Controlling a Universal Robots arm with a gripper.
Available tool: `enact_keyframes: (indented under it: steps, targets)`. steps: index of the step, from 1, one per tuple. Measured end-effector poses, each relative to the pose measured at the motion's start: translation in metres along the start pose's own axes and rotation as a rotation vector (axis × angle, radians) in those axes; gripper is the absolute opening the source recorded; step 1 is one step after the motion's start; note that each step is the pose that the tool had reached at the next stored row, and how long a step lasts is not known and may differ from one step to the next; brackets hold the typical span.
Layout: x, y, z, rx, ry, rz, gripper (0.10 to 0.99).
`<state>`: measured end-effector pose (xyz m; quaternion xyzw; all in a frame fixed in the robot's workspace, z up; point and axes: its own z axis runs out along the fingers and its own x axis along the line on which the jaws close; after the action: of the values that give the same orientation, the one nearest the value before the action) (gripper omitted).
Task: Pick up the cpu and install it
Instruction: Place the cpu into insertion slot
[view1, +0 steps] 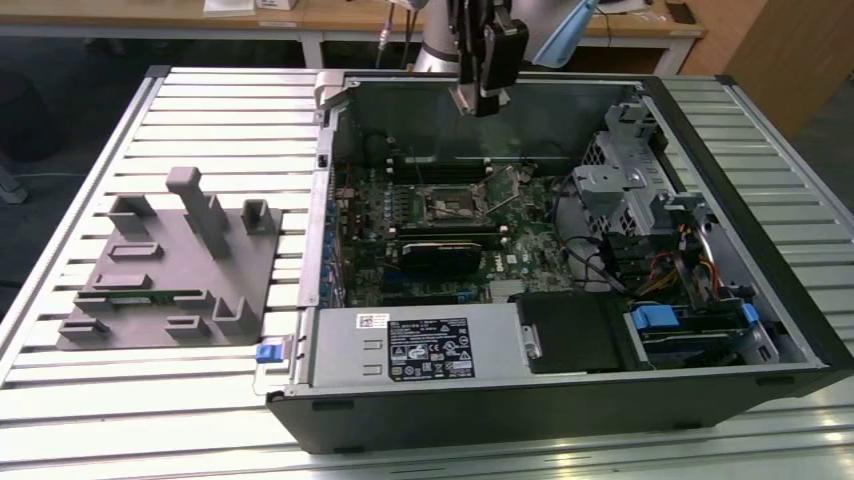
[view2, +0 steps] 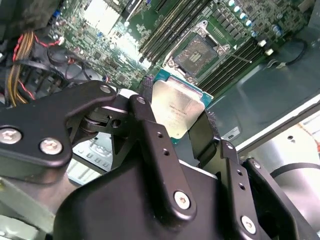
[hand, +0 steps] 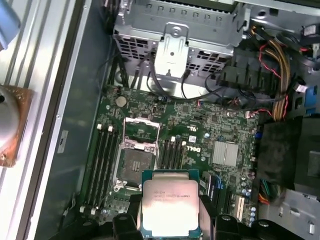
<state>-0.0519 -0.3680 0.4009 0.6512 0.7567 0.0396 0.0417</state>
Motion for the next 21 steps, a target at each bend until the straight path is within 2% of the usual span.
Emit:
enact_keyframes:
  steps: [4,11,14,21]
  targets:
    - [0.002,-0.0002,0.004,0.001,-0.0046,0.041,0.541]
    - [0.0083,0.0001,0.0118,0.018,-0.0038,0.063,0.541]
    - [0.0106,0.0,0.0167,0.02,-0.0046,0.071,0.541]
    - [0.0109,-0.0004,0.0209,0.02,-0.0054,0.078,0.541]
